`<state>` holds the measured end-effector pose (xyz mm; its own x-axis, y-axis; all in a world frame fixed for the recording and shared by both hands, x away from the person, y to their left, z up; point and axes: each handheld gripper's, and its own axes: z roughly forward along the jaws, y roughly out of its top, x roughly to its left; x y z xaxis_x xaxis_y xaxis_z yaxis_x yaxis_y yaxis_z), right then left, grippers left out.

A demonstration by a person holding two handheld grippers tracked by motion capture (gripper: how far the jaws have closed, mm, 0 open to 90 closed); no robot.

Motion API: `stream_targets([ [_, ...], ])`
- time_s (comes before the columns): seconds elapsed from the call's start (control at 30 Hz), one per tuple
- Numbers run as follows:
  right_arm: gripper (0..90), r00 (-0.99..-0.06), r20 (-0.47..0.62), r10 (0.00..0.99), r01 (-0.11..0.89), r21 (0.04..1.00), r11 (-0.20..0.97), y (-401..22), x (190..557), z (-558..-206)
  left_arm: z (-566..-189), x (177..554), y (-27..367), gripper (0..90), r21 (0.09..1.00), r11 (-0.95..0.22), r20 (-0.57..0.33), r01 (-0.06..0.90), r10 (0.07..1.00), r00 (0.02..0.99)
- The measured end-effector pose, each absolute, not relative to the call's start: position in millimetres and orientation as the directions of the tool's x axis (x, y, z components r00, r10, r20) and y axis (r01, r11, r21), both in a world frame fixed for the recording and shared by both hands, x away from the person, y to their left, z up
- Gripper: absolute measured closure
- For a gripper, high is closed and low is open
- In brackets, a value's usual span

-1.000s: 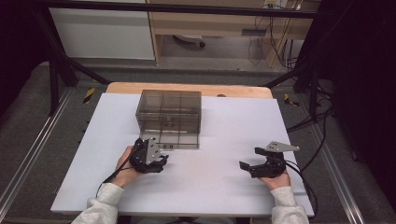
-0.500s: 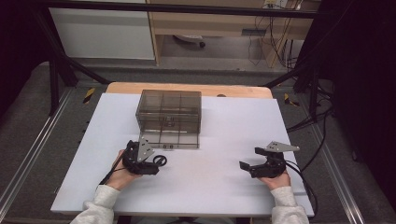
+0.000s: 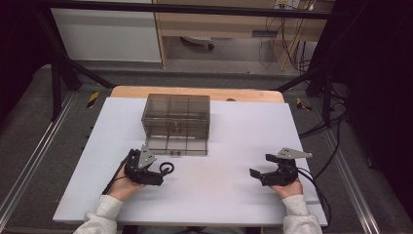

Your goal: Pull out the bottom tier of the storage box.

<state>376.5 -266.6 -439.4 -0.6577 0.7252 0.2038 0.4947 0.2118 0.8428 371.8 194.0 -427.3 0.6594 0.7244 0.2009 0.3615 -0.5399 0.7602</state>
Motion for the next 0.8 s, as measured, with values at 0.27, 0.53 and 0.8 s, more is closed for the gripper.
stream_targets([
  [0.27, 1.2, -0.658, 0.199, 0.726, 0.496, 0.841, 0.218, -266.5, 376.7, -439.9, -425.7, 370.8, 198.7, 6.8, 0.766, -0.515, 0.16, 0.384, 0.732, 0.662],
  [0.53, 1.2, -0.657, 0.202, 0.726, 0.497, 0.841, 0.216, -266.4, 376.7, -439.9, -426.4, 373.3, 195.3, 5.3, 0.748, -0.515, 0.132, 0.417, 0.733, 0.668],
  [0.8, 1.2, -0.656, 0.201, 0.728, 0.495, 0.842, 0.214, -266.7, 376.7, -439.5, -424.4, 378.8, 198.5, 5.3, 0.744, -0.455, 0.047, 0.49, 0.766, 0.641],
])
